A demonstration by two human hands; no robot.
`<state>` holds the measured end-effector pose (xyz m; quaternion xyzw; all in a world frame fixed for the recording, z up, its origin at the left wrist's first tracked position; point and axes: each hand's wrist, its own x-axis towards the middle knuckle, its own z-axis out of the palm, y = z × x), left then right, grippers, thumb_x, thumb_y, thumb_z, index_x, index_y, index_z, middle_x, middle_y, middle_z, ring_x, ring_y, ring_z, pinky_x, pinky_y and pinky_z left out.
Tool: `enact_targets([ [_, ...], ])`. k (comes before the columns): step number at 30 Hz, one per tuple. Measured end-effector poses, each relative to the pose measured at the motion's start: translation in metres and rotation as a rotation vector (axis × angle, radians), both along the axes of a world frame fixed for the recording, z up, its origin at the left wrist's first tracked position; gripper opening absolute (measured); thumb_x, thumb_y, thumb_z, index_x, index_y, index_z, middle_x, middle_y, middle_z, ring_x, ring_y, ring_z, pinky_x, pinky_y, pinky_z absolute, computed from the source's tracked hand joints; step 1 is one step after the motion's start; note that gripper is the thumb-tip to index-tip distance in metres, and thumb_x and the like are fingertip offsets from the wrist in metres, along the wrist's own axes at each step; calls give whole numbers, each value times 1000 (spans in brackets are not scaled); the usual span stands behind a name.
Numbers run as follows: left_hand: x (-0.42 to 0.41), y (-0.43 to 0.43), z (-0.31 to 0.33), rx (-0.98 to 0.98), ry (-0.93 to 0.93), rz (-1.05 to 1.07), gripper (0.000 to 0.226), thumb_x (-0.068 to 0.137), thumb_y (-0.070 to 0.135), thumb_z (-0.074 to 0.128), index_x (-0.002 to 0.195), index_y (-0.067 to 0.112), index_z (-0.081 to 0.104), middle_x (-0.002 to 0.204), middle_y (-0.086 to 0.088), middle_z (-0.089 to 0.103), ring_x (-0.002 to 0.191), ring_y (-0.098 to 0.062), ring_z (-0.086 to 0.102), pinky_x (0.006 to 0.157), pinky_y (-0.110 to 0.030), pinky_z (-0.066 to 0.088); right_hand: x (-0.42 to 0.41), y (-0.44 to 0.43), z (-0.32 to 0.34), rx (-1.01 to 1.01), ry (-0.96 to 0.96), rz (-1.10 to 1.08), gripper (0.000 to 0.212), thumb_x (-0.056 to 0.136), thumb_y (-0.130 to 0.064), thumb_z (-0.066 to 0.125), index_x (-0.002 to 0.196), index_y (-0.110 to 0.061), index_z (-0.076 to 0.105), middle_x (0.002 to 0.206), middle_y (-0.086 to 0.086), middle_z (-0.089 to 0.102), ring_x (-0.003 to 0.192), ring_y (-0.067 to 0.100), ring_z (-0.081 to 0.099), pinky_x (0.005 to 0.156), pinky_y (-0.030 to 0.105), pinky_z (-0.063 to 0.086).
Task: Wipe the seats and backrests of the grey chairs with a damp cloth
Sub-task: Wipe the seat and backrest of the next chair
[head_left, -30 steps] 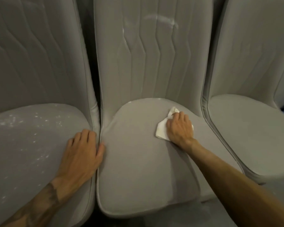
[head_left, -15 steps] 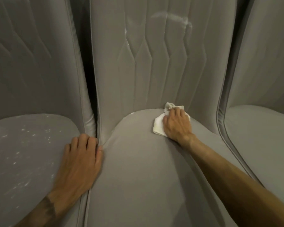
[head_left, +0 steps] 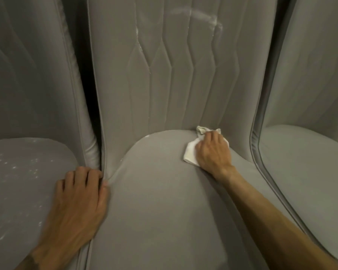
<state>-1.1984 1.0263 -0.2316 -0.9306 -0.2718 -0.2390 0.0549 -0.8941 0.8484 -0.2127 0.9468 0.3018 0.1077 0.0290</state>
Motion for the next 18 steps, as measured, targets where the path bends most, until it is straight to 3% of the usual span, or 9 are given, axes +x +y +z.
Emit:
enact_targets([
  [2,1,0,0,5,7,1,24,96,29,43,97,10,58,93,-18,49,82,-38,46,69,-53,36,-7,22,-3,-26,20,-29,32,96,-8,43,120,10,53,117,25,57,108,39,52,93,48,41],
  [5,1,-2,-2,2,-4,4,24,96,28,44,99,9,59,94,-18,50,83,-38,46,70,-53,36,-6,51,-13,26,25,156,44,101,-19,31,138,2,39,136,18,47,124,34,43,105,40,30],
  [8,1,0,-3,-4,-6,-1,25,96,30,43,100,10,58,95,-18,50,84,-38,46,70,-53,36,2,28,-11,-5,9,175,36,101,-22,29,125,-4,48,127,15,52,118,32,45,102,40,33],
  [11,-1,-1,-2,-2,-2,7,24,97,29,43,100,10,57,95,-17,49,84,-37,45,71,-52,36,-7,20,-3,40,29,83,21,91,-3,52,104,12,59,104,30,61,97,42,55,84,51,44],
  [13,0,-2,-1,-4,18,16,23,97,28,44,99,10,57,94,-17,48,84,-37,45,71,-52,36,-14,47,-4,56,32,62,33,96,-7,42,120,13,50,119,28,55,107,40,50,92,50,39],
  [15,1,-3,-1,-13,28,22,22,97,28,44,99,11,57,94,-17,49,85,-36,46,71,-52,37,-31,75,-8,95,77,185,41,100,-16,31,132,6,42,129,22,49,116,36,46,97,47,35],
  [18,0,-4,0,-7,24,7,23,97,27,44,99,9,58,94,-16,49,84,-35,45,71,-49,35,-60,90,-10,131,124,509,37,96,-18,35,118,3,55,115,23,56,105,38,54,93,46,37],
])
